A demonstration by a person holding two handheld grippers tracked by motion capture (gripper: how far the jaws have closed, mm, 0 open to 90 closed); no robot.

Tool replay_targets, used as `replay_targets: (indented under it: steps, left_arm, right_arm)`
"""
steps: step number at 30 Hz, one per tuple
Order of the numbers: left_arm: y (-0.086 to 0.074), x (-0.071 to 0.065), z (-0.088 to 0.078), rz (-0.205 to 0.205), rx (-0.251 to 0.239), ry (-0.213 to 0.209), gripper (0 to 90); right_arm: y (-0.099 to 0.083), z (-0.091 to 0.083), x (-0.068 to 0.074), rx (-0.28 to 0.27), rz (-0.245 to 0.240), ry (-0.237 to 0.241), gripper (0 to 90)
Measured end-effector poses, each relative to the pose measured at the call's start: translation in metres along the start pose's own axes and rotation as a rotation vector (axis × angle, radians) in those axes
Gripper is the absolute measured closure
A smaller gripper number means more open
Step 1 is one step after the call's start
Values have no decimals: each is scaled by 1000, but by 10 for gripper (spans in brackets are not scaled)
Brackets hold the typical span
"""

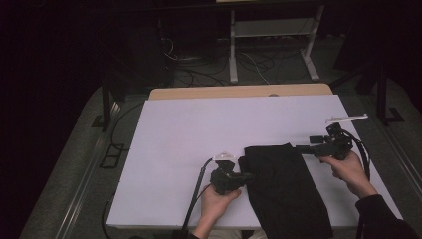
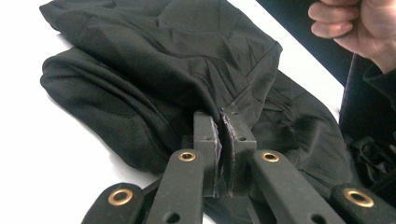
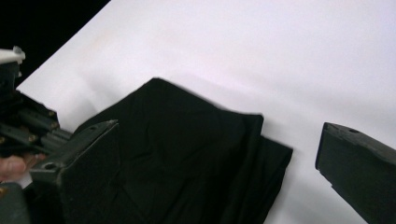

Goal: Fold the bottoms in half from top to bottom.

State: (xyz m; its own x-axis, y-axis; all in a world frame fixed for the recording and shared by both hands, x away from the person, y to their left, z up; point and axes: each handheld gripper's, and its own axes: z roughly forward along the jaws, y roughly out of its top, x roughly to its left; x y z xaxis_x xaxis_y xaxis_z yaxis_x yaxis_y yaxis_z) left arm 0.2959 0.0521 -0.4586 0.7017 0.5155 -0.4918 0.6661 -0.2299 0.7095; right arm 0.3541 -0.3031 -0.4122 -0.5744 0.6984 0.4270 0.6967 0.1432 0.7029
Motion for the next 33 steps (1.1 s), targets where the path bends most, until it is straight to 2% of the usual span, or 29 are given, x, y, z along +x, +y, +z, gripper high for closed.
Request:
replay_targets:
  steps: [8, 17, 25, 33]
  left_arm:
    - [1, -1, 0, 4, 3, 2, 844]
    - [1, -1, 1, 5, 3, 0, 844]
    - [0, -1, 2, 5, 8, -1, 844]
    - [-2, 0, 3, -2, 7, -6, 844]
  right_arm:
    - [11, 13, -6, 7, 1, 6, 3]
    - [16, 33, -11, 58, 2, 18, 3]
    - [12, 51, -16, 117, 28, 34, 3]
    - [9, 58, -16, 146, 33, 59, 38]
